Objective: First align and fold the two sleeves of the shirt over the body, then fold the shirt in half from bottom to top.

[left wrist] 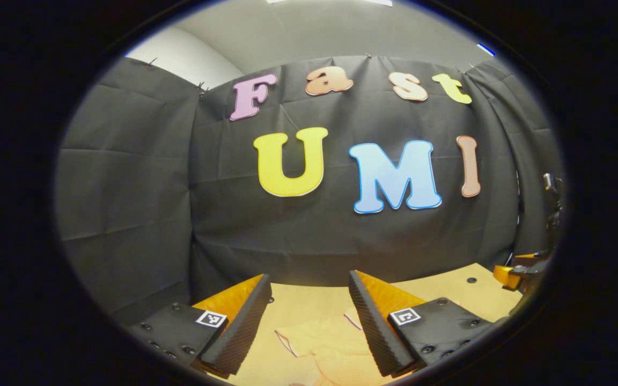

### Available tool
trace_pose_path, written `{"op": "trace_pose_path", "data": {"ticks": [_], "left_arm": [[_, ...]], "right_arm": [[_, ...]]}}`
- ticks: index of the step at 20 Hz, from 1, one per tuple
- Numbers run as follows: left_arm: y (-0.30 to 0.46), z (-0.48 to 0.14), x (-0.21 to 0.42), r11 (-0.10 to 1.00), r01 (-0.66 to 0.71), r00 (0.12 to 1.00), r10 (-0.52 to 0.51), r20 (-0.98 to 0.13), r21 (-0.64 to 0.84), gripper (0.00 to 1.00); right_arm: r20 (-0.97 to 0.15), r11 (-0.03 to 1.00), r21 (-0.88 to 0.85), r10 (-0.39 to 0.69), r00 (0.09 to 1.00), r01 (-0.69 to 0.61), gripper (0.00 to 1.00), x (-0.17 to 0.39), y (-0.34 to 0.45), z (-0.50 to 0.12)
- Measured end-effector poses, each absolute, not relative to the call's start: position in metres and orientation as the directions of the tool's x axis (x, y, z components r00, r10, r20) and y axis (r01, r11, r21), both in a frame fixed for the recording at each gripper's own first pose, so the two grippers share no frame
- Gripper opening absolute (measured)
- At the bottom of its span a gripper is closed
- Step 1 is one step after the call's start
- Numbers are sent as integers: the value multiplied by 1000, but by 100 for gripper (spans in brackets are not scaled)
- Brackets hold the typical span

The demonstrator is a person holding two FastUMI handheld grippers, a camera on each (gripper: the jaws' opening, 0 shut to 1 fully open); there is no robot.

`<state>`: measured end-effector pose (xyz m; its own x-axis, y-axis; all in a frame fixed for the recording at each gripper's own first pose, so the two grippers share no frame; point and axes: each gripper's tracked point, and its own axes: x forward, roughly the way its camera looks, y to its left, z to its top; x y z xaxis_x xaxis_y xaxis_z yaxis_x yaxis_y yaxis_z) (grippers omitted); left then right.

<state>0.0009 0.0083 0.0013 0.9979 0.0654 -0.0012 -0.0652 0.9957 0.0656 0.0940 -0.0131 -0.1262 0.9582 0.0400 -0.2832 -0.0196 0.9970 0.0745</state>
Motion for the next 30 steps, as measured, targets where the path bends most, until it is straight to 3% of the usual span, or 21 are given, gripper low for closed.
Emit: {"op": "trace_pose_path", "data": {"ticks": [13, 23, 27, 28, 30], "left_arm": [[35, -9, -1, 981, -173, 983, 178, -49, 92, 94], [51, -22, -2, 970, -224, 968, 232, -93, 91, 94], [53, -28, -2, 969, -230, 965, 238, -107, 89, 94], [53, -29, -1, 969, -230, 965, 238, -108, 87, 94], [53, -28, 1, 970, -227, 966, 236, -108, 85, 94]], "right_arm": [[-584, 999, 40, 38, 811, -18, 97, 156, -9, -286], [-714, 1000, 8, 25, 700, -27, 95, 165, -11, -363], [-717, 997, 64, 76, 693, -44, 79, 163, 3, -369], [-706, 997, 58, 75, 704, -48, 64, 165, 3, -370], [-691, 995, 70, 100, 715, -72, 48, 165, 9, -370]]}}
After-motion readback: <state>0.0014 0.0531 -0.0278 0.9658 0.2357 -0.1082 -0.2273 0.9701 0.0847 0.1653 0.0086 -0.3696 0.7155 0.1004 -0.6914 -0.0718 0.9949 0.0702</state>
